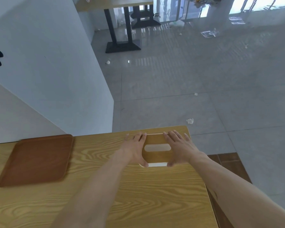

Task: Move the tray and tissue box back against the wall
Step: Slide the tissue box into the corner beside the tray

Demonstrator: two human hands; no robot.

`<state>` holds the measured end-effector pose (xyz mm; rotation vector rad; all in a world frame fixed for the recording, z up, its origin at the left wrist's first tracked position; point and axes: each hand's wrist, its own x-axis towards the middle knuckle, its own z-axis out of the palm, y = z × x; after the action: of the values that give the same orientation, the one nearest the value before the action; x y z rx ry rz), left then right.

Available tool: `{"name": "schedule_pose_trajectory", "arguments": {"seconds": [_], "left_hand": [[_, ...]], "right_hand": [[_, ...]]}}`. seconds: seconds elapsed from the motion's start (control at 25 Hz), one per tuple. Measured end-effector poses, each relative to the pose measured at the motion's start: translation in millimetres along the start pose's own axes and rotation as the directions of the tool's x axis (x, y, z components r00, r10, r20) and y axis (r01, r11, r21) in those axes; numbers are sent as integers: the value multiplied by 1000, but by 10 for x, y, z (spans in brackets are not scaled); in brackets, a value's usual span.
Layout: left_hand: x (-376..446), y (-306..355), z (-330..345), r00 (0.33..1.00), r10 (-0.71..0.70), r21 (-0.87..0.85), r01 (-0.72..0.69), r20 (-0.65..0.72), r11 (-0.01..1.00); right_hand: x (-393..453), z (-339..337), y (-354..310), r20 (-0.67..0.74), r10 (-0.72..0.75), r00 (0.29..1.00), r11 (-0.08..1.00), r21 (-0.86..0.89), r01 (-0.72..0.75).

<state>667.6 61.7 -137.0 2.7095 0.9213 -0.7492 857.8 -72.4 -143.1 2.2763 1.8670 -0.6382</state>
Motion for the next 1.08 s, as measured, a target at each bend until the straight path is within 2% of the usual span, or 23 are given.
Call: {"name": "schedule_pose_trajectory", "arguments": {"seconds": [0.24,0.56,0.84,1.08], "left_hand": [[-422,164,-32,999,8,43,-7,-36,999],[-1341,53,198,994,-98,-52,95,-41,994],[-2355,-457,618,958,-258,-156,238,-127,959],[-3524,-1097,1200,904,-390,-202,355,-176,913]], "right_hand": [[-357,19,-131,-45,-36,998,999,-24,35],[-767,-46,-730,-59,-203,977,976,-96,197],[-866,-79,-1664,-103,-406,908,901,-214,378],[-1011,89,-2969,-77,-544,836,829,-205,520]]}}
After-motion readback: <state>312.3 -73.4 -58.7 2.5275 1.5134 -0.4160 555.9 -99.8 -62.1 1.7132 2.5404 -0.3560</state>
